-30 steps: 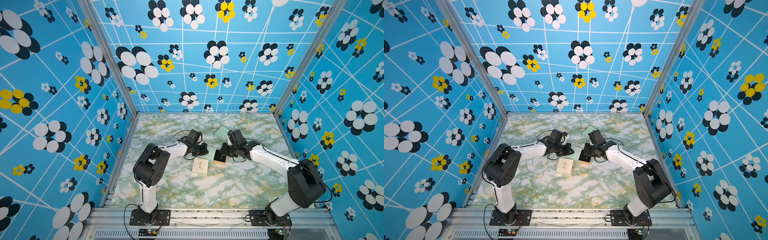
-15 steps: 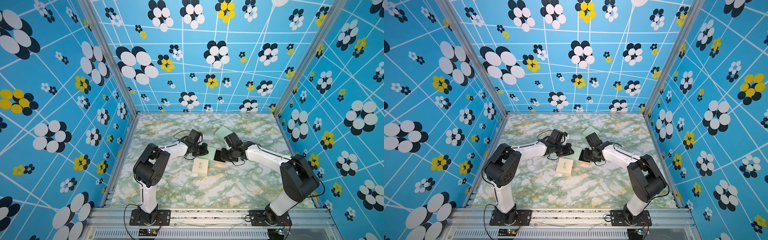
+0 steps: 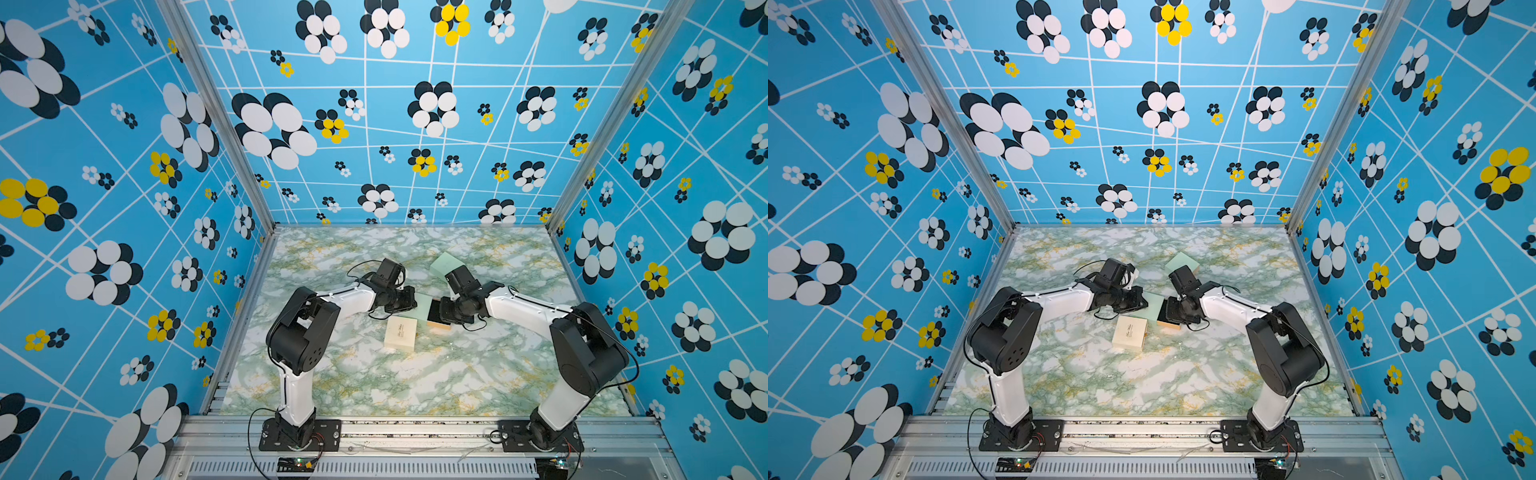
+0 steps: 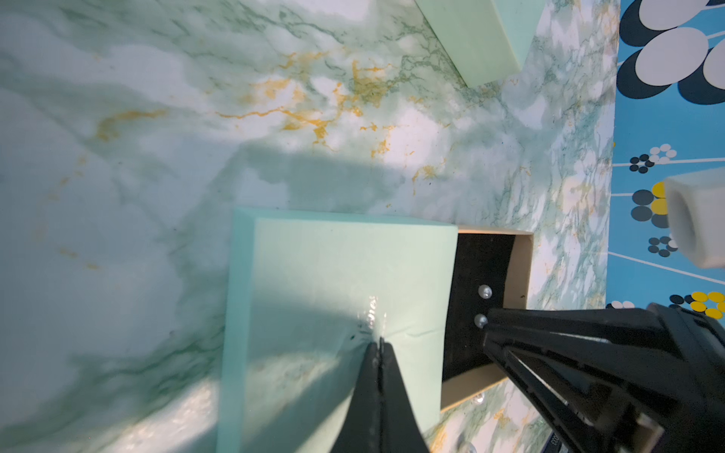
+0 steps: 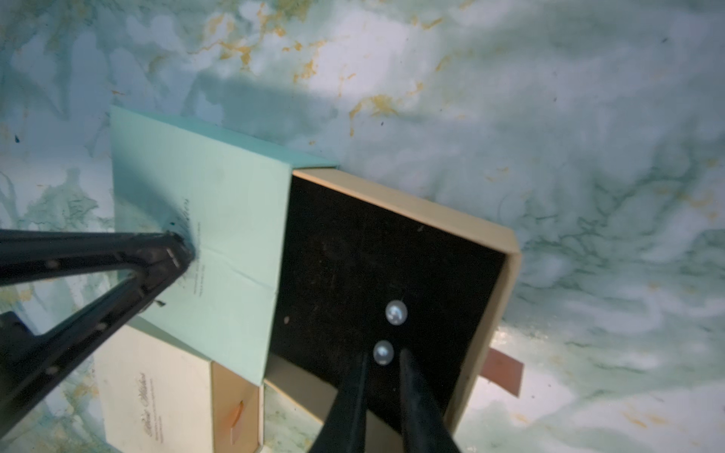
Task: Take out the earrings from the drawer-style jewelry box
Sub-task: Pick up the earring from the drawer.
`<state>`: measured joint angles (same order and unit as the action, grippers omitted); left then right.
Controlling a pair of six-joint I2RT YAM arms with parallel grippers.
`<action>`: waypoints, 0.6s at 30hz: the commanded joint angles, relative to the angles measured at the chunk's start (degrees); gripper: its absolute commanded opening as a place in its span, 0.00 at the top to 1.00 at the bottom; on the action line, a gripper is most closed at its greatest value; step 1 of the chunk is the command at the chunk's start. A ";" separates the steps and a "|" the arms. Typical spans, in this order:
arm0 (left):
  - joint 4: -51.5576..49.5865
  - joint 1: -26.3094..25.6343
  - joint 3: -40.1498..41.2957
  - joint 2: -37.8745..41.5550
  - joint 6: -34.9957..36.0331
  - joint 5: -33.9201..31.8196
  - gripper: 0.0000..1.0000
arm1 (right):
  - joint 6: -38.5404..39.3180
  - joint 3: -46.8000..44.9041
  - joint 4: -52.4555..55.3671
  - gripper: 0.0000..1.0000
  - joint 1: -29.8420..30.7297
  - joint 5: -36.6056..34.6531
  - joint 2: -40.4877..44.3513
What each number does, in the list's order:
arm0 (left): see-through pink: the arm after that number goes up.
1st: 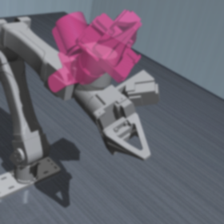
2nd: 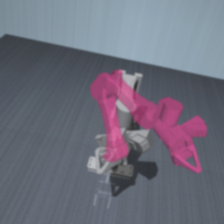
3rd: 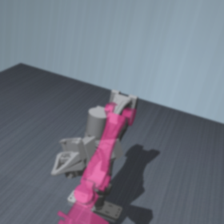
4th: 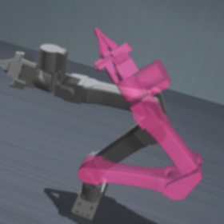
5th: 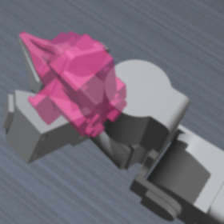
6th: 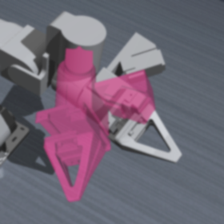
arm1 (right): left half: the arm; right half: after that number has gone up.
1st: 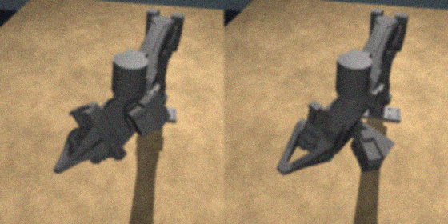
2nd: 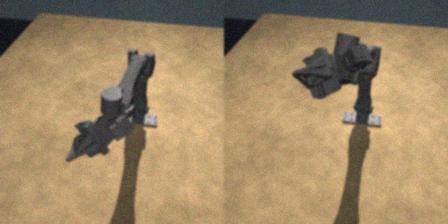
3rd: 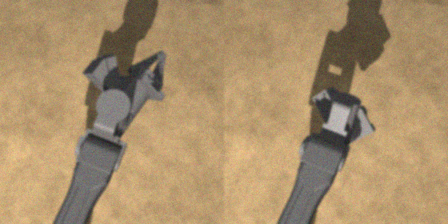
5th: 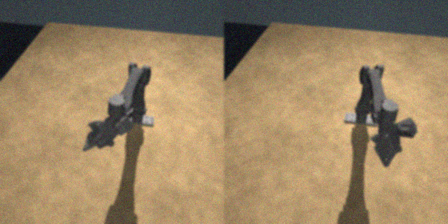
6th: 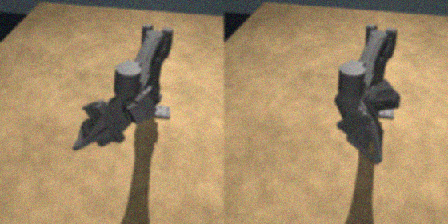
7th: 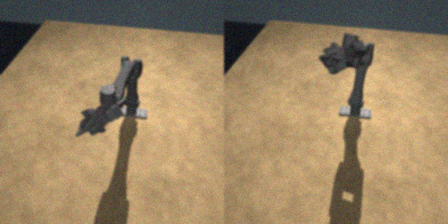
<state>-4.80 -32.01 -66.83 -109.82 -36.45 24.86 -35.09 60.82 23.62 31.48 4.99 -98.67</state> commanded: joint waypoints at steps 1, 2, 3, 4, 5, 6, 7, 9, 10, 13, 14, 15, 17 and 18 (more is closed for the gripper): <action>-4.18 -0.69 0.04 0.48 -0.11 -0.70 1.00 | 0.90 1.19 0.96 0.81 0.46 -1.00 -1.21; -4.09 -0.69 0.11 0.55 -0.13 -0.53 1.00 | 0.90 1.15 0.91 0.81 0.46 -1.03 -1.39; -4.01 -0.66 0.12 0.57 -0.21 -0.44 1.00 | 0.82 1.03 0.81 0.81 0.50 -1.04 -1.52; -3.91 -0.69 0.12 0.71 -0.26 -0.30 1.00 | 0.84 1.06 0.60 0.81 0.49 -1.13 -1.69; -3.81 -0.67 0.12 0.83 -0.23 -0.24 1.00 | 0.81 1.06 0.49 0.81 0.51 -1.17 -1.78; -3.89 -0.69 0.05 0.84 -0.27 -0.22 1.00 | 0.72 1.06 0.32 0.81 0.49 -1.29 -1.85; -3.99 -0.69 -0.12 0.88 -0.20 -0.08 1.00 | 0.64 1.05 0.30 0.81 0.48 -1.44 -1.87; -3.91 -0.69 -0.23 0.75 -0.16 -0.08 1.00 | 0.56 1.05 0.07 0.81 0.50 -1.57 -2.11; -3.90 -0.69 -0.12 0.67 -0.19 -0.08 1.00 | 0.53 1.26 0.12 0.81 0.46 -1.57 -2.22; -3.82 -0.67 0.00 0.54 -0.25 0.00 1.00 | 0.55 1.19 0.13 0.81 0.46 -1.50 -2.49; -3.74 -0.62 0.06 0.57 -0.24 0.01 1.00 | 0.54 1.19 0.11 0.81 0.50 -1.56 -2.57; -3.65 -0.68 0.11 0.35 -0.23 0.01 1.00 | 0.53 1.11 0.10 0.81 0.51 -1.56 -2.71; -3.56 -0.64 0.12 0.22 -0.27 -0.07 1.00 | 0.54 1.07 0.09 0.81 0.50 -1.50 -2.99; -3.43 -0.68 0.21 0.20 -0.31 0.05 1.00 | 0.54 1.08 0.04 0.81 0.50 -1.47 -3.12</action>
<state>-4.80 -32.05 -66.83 -109.71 -36.49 24.88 -35.09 60.93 23.40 31.48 4.75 -100.47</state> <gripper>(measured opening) 0.042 0.195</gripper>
